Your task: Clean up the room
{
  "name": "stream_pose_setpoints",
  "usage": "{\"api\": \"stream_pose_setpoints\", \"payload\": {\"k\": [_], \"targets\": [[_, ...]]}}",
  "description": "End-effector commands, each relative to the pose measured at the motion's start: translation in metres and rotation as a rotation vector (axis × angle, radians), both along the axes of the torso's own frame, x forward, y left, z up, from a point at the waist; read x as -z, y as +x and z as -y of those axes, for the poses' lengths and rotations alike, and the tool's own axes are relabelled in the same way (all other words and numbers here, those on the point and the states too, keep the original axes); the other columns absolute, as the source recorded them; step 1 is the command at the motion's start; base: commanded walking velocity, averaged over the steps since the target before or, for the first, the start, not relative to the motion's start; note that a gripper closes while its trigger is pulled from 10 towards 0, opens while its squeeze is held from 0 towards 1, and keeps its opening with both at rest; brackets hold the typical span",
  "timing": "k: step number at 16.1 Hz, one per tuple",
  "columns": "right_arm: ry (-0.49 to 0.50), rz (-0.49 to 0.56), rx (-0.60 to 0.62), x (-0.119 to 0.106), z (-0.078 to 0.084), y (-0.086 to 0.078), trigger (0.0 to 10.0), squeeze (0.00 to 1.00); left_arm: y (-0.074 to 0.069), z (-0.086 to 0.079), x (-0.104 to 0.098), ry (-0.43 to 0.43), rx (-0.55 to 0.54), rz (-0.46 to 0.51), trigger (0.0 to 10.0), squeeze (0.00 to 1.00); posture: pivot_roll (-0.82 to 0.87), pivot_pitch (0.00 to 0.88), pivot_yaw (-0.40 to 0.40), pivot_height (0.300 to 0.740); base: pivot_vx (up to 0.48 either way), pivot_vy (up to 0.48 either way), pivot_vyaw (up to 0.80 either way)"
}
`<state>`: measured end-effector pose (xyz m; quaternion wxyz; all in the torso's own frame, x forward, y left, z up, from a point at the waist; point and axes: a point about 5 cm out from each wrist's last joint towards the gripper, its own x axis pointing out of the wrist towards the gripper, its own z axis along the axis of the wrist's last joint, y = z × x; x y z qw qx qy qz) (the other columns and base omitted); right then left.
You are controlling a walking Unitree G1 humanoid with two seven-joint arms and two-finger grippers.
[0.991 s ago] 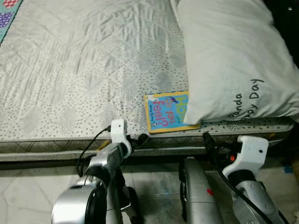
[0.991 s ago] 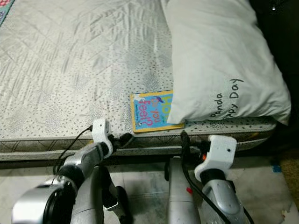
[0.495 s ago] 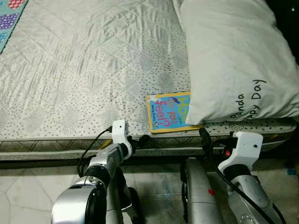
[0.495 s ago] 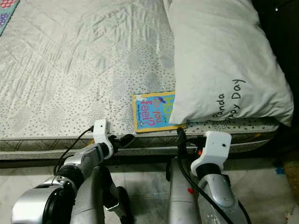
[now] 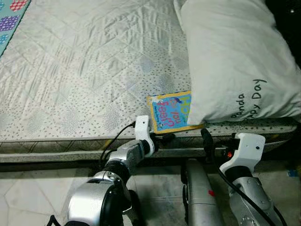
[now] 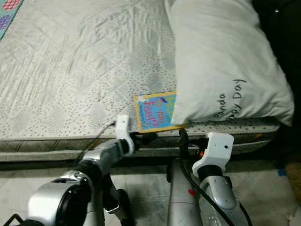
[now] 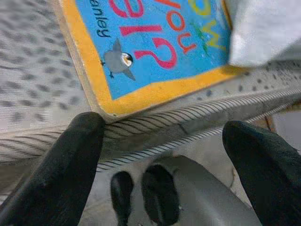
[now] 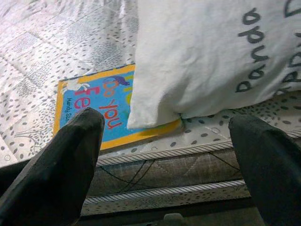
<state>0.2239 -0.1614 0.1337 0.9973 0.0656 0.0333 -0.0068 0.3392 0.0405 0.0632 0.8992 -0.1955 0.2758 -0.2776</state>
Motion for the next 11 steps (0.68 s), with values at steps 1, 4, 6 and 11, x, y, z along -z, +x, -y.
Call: {"api": "stream_pose_setpoints", "payload": {"k": [1, 4, 6, 11], "targets": [[0.007, -0.021, 0.006, 0.005, 0.0, -0.002, 10.0, 0.0, -0.006, -0.006, 0.011, 0.034, 0.0, -0.04, 10.0, 0.0, -0.36, 0.249, 0.116, 0.586, 0.0, 0.0, 0.0], [0.008, -0.02, 0.007, 0.006, 0.0, -0.002, 10.0, 0.0, -0.008, -0.019, 0.02, 0.062, -0.069, -0.083, 10.0, 0.0, -0.36, 0.248, 0.117, 0.586, 0.0, 0.0, 0.0], [0.008, -0.02, 0.008, 0.006, 0.001, -0.002, 10.0, 0.0, -0.01, -0.027, 0.025, 0.095, -0.078, -0.091, 10.0, 0.0, -0.36, 0.249, 0.115, 0.586, 0.0, 0.0, 0.0], [0.006, -0.023, 0.008, 0.008, 0.002, -0.001, 10.0, 0.0, -0.004, -0.061, 0.028, 0.172, -0.219, -0.084, 10.0, 0.0, -0.35, 0.24, 0.112, 0.586, 0.0, 0.0, 0.0]]}}
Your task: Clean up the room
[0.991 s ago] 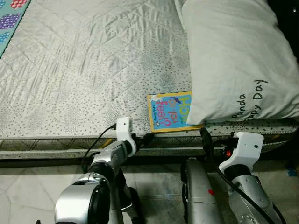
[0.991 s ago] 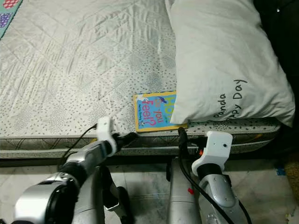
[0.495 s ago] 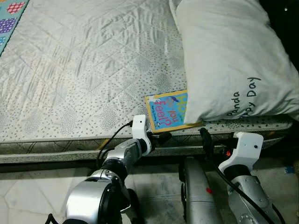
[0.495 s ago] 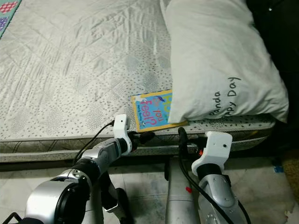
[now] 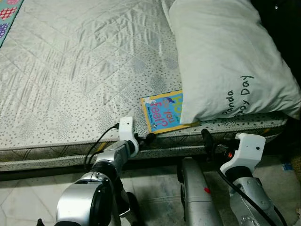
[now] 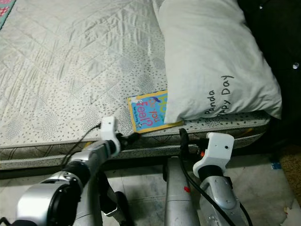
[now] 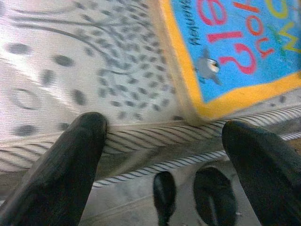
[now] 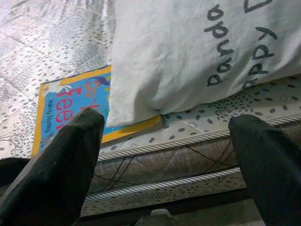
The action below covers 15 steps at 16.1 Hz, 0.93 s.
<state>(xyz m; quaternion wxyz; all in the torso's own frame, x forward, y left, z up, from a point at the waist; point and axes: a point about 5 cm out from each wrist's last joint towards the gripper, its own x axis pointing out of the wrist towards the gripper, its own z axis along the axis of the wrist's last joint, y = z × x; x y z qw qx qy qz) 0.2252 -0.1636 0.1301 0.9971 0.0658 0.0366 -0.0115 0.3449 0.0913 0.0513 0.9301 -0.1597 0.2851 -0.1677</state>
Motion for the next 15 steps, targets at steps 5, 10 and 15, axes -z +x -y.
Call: {"api": "stream_pose_setpoints", "payload": {"k": [5, 10, 15], "targets": [[0.018, -0.001, -0.018, 0.003, -0.004, 0.007, 10.0, 0.0, -0.016, -0.023, 0.024, 0.022, -0.036, -0.095, 10.0, 0.0, -0.33, 0.212, 0.105, 0.586, 0.0, 0.0, 0.0], [0.022, 0.036, -0.024, 0.0, -0.005, 0.021, 10.0, 0.0, -0.005, -0.044, 0.01, 0.026, -0.095, -0.003, 10.0, 0.0, -0.32, 0.158, 0.11, 0.586, 0.0, 0.0, 0.0], [0.092, 0.068, -0.016, -0.019, -0.018, 0.044, 10.0, 0.0, -0.013, -0.079, -0.046, 0.005, -0.168, 0.447, 10.0, 0.0, -0.26, 0.092, 0.127, 0.586, 0.0, 0.0, 0.0]]}}
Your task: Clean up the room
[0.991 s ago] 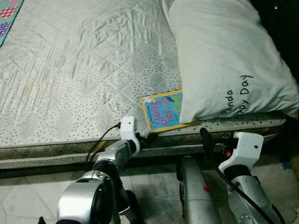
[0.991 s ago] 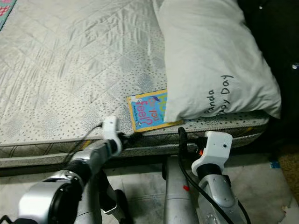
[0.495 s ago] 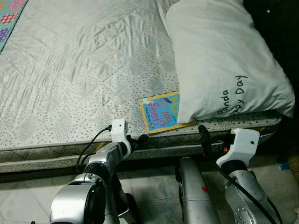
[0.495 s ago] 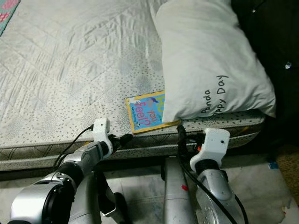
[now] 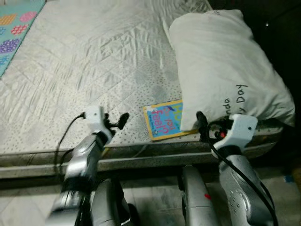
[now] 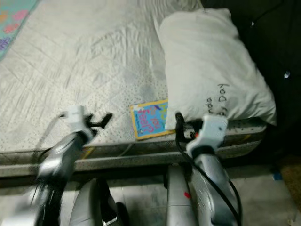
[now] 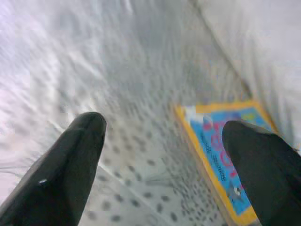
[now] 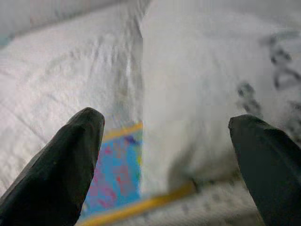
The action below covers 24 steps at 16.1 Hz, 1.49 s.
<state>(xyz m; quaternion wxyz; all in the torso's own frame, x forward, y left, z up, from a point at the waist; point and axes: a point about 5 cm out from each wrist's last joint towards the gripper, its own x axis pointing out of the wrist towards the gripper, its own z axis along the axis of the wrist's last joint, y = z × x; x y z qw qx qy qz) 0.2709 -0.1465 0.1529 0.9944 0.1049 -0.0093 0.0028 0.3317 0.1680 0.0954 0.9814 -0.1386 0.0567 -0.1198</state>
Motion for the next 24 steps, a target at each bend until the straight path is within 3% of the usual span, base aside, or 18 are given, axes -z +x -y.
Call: {"api": "stream_pose_setpoints", "payload": {"k": [1, 3, 6, 8, 12, 22, 24], "targets": [[0.031, -0.012, 0.004, -0.001, -0.003, 0.004, 10.0, 0.0, -0.014, -0.007, -0.007, 0.007, -0.018, 0.046, 10.0, 0.0, -0.25, 0.082, 0.129, 0.586, 0.0, 0.0, 0.0], [0.045, 0.022, -0.009, -0.007, -0.004, 0.014, 10.0, 0.0, -0.035, -0.01, -0.014, 0.01, -0.057, 0.099, 10.0, 0.0, -0.22, 0.055, 0.116, 0.586, 0.0, 0.0, 0.0], [0.033, 0.05, -0.038, -0.013, -0.003, 0.028, 10.0, 0.0, -0.058, -0.01, -0.014, -0.006, -0.1, 0.077, 10.0, 0.0, -0.21, 0.02, 0.098, 0.586, 0.0, 0.0, -0.32], [0.026, 0.06, -0.041, -0.016, 0.0, 0.035, 10.0, 0.0, -0.057, -0.004, -0.016, -0.021, -0.108, 0.076, 10.0, 0.0, -0.22, 0.007, 0.094, 0.586, 0.0, 0.0, -0.5], [0.015, 0.084, -0.042, -0.02, 0.004, 0.041, 10.0, 0.0, -0.058, 0.01, -0.023, -0.025, -0.079, 0.099, 10.0, 0.0, -0.23, 0.0, 0.098, 0.626, 0.0, 0.0, -0.45], [0.035, 0.097, -0.073, -0.019, -0.004, 0.046, 10.0, 0.0, -0.061, 0.017, -0.026, -0.015, -0.102, 0.113, 10.0, 0.0, -0.21, 0.0, 0.092, 0.74, 0.0, 0.0, -0.21], [0.035, 0.096, -0.076, -0.017, -0.005, 0.046, 10.0, 0.0, -0.061, 0.015, -0.026, -0.002, -0.132, 0.116, 10.0, 0.0, -0.2, 0.0, 0.092, 0.74, 0.0, 0.0, 0.0]]}}
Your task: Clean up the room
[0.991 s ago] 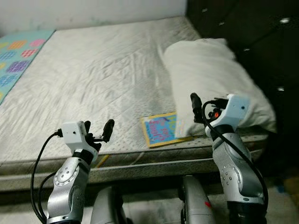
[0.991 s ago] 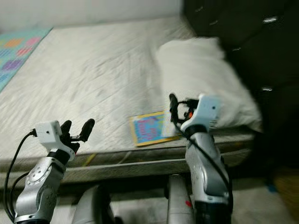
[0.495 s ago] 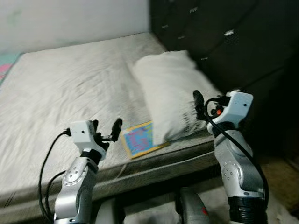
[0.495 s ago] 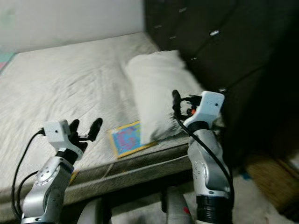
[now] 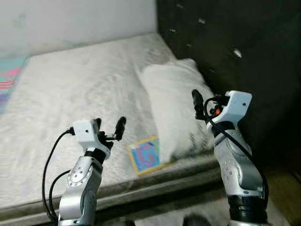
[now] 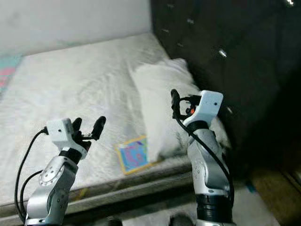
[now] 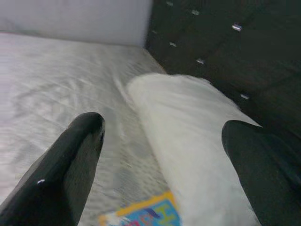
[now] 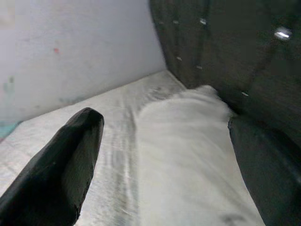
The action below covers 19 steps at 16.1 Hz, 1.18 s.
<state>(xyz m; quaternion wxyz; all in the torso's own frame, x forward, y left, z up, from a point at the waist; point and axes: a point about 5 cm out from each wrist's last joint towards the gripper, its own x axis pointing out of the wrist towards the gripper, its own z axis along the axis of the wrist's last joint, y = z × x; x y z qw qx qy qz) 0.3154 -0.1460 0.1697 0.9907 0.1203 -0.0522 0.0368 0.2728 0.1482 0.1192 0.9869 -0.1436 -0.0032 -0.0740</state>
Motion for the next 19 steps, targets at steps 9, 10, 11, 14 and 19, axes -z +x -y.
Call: {"api": "stream_pose_setpoints", "payload": {"k": [9, 10, 11, 14, 19], "targets": [[0.014, 0.014, -0.04, 0.003, -0.01, -0.005, 10.0, 0.0, 0.004, 0.0, -0.009, 0.001, -0.043, 0.03, 10.0, 0.0, -0.21, 0.0, 0.093, 0.74, 0.0, 0.0, 0.0], [0.011, 0.012, -0.043, 0.004, -0.01, -0.006, 10.0, 0.0, 0.004, 0.001, -0.009, 0.004, -0.04, 0.028, 10.0, 0.0, -0.21, 0.0, 0.093, 0.74, 0.0, 0.0, 0.0], [-0.004, 0.01, -0.048, 0.005, -0.011, -0.007, 10.0, 0.0, 0.004, 0.001, -0.009, 0.017, -0.035, 0.027, 10.0, 0.0, -0.21, 0.0, 0.09, 0.74, 0.0, 0.0, 0.0], [-0.019, 0.012, -0.063, 0.006, -0.013, -0.008, 10.0, 0.0, 0.004, 0.005, -0.008, 0.026, -0.024, 0.024, 10.0, 0.0, -0.21, 0.0, 0.085, 0.74, 0.0, 0.0, 0.53], [-0.028, 0.004, -0.062, 0.008, -0.011, -0.009, 10.0, 0.0, 0.003, 0.006, -0.008, 0.024, -0.019, 0.021, 10.0, 0.0, -0.21, 0.002, 0.079, 0.74, 0.0, -0.174, 0.21]]}}
